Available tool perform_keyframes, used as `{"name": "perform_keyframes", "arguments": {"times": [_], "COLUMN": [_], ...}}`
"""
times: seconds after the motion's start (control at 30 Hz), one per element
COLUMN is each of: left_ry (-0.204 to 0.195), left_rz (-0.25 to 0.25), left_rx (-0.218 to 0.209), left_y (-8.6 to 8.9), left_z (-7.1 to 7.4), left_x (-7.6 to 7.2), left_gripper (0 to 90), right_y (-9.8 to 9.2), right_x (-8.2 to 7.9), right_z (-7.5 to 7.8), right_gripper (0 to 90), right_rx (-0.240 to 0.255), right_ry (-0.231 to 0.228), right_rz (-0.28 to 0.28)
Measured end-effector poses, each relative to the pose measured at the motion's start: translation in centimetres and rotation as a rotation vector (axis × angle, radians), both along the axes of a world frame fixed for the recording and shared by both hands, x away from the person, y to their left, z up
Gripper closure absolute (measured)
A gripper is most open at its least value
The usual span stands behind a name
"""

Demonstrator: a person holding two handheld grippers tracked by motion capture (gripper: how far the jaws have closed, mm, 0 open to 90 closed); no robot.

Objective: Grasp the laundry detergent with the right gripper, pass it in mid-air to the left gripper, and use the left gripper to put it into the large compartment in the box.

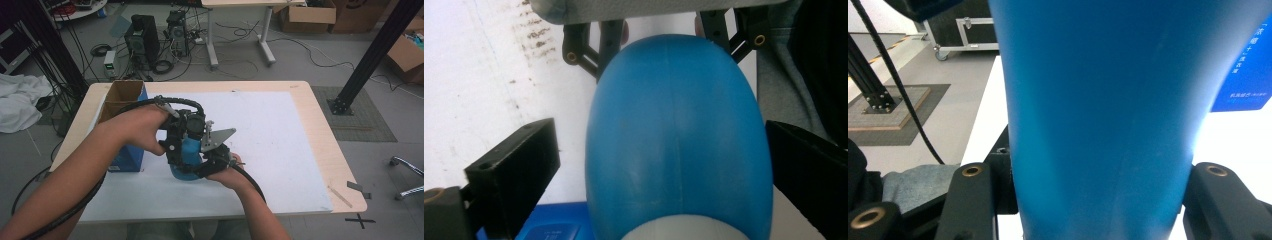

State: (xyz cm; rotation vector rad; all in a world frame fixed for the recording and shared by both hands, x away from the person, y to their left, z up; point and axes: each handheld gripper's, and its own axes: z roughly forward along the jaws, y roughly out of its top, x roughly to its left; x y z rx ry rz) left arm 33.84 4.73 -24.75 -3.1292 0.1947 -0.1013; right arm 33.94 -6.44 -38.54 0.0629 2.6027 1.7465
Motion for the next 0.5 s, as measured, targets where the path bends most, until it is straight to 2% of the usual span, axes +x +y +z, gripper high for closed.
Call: {"name": "perform_keyframes", "arguments": {"times": [0.5], "left_ry": [-0.016], "left_rz": [0.0], "left_rx": [0.01], "left_y": [0.01], "left_z": [0.24], "left_x": [0.01], "left_gripper": [15.5], "right_y": [-0.11], "right_x": [0.11], "right_z": [0.07], "right_gripper": [44.8], "right_rx": [0.002], "right_ry": [0.0], "right_rz": [-0.005]}}
